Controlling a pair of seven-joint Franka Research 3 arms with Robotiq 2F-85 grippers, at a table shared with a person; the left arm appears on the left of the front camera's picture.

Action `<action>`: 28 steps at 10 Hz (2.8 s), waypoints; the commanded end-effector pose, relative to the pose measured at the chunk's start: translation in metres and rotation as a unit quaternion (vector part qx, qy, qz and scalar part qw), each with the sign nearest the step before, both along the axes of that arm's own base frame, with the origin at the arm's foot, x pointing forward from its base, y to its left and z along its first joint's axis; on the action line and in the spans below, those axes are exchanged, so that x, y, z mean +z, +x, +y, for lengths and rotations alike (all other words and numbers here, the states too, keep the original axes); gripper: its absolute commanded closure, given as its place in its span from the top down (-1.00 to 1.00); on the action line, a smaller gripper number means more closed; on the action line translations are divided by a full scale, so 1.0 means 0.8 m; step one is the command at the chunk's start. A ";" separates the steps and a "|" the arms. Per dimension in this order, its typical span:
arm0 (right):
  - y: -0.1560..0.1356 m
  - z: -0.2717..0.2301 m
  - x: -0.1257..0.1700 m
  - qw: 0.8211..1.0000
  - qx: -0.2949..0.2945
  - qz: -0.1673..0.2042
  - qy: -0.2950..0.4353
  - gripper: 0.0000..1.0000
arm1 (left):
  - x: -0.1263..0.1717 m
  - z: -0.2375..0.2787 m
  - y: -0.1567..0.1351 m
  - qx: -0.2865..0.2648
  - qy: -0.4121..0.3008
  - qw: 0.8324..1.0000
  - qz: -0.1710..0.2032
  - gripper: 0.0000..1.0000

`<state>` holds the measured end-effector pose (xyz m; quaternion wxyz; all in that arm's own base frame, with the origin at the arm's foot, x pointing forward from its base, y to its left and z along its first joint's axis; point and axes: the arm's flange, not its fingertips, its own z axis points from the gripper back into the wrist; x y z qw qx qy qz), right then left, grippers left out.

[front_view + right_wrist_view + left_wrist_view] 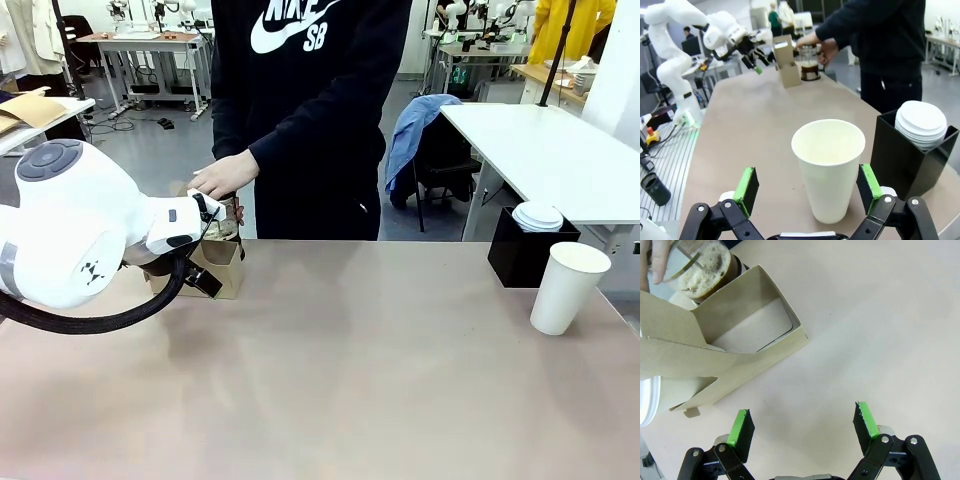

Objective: Pour a drink into a cup and package it in a carrier.
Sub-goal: Pick up the 600 ml Paper Cup and place it in the middle top area of the table.

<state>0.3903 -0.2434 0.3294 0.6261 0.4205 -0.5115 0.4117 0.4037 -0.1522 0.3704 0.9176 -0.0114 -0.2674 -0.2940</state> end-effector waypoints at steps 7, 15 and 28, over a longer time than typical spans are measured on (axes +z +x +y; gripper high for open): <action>0.040 0.011 -0.093 0.997 -0.016 -0.035 0.070 1.00 | 0.000 0.000 0.000 0.000 -0.001 1.000 0.000 1.00; 0.052 0.055 -0.109 0.996 0.002 -0.006 0.090 1.00 | 0.000 0.000 0.000 0.000 -0.001 1.000 0.000 1.00; 0.076 0.108 -0.130 0.996 0.041 0.011 0.078 0.60 | 0.000 0.000 0.000 0.000 -0.001 1.000 0.000 1.00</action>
